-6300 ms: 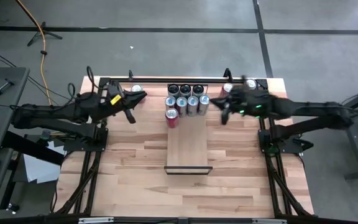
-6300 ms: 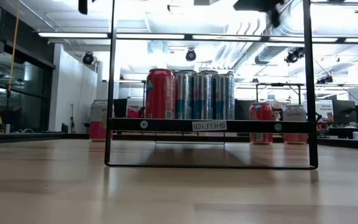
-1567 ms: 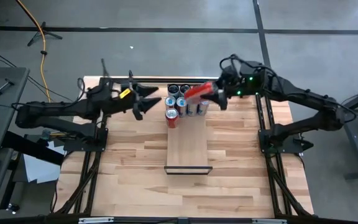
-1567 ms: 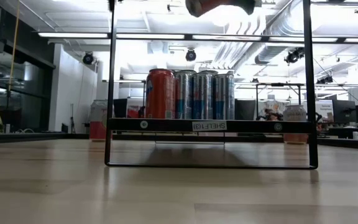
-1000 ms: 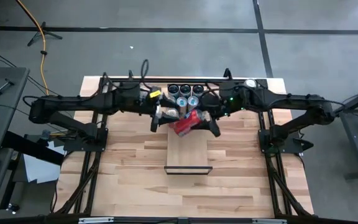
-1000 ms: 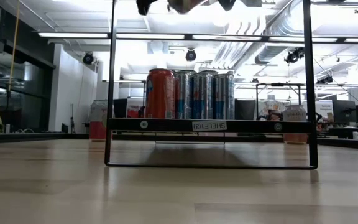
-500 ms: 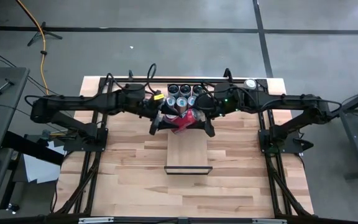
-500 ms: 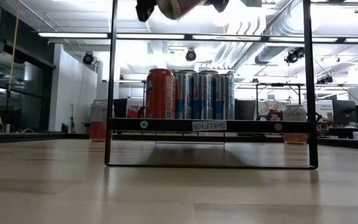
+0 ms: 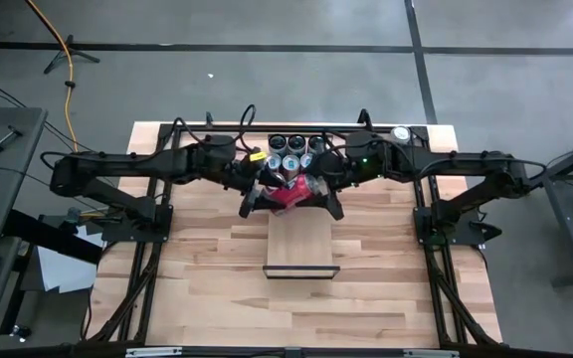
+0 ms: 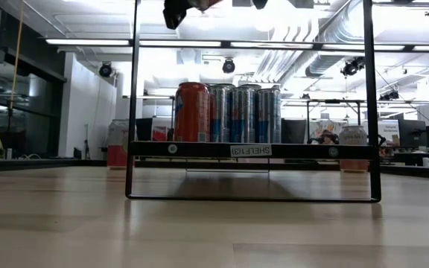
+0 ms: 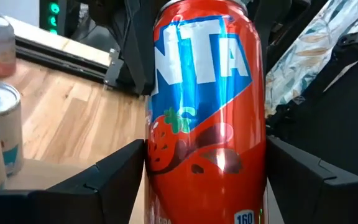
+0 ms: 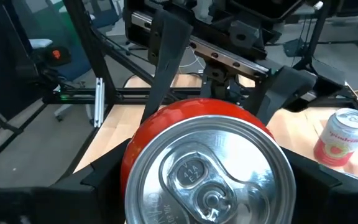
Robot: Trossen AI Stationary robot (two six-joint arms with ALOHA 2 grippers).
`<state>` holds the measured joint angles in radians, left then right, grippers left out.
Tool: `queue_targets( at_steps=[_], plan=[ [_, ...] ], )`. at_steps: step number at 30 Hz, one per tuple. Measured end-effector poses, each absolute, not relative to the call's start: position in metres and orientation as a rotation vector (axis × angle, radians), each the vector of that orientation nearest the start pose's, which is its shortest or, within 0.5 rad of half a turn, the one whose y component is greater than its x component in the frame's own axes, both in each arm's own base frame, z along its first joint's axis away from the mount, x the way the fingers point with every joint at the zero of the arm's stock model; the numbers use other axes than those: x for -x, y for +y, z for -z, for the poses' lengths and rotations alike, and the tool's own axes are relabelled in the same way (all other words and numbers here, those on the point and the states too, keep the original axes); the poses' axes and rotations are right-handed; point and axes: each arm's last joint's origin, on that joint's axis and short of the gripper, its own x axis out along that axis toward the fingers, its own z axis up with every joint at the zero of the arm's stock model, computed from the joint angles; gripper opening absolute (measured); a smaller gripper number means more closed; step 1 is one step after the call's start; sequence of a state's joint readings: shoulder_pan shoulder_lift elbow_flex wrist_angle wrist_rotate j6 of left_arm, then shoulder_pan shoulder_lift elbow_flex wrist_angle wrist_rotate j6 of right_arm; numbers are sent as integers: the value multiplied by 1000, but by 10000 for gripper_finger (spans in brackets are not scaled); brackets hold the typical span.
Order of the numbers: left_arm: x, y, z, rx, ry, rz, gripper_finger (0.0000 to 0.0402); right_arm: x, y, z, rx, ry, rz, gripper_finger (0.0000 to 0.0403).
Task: Place canned beverage on shelf
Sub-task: Put the red soda can on the shelf aligned with the other red soda can
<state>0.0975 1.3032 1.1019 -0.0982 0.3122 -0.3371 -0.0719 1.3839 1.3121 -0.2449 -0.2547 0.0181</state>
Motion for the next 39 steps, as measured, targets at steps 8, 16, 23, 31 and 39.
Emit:
queue_targets(
  at_steps=[8,16,23,31,39],
  plan=[
    [-300,19,-332,431,359,218,276,-314,-15,-371,-76,333,-182,284],
    [-301,18,-335,427,337,257,276,-314,-15,-374,-50,298,-186,284],
    [-301,18,-335,422,336,246,258,-314,-15,-375,-32,290,-183,285],
    [-302,28,-328,431,361,181,193,-315,-17,-383,-27,235,-115,361],
    [-279,40,-336,351,407,99,193,-301,-27,-394,-44,209,9,369]
  ],
)
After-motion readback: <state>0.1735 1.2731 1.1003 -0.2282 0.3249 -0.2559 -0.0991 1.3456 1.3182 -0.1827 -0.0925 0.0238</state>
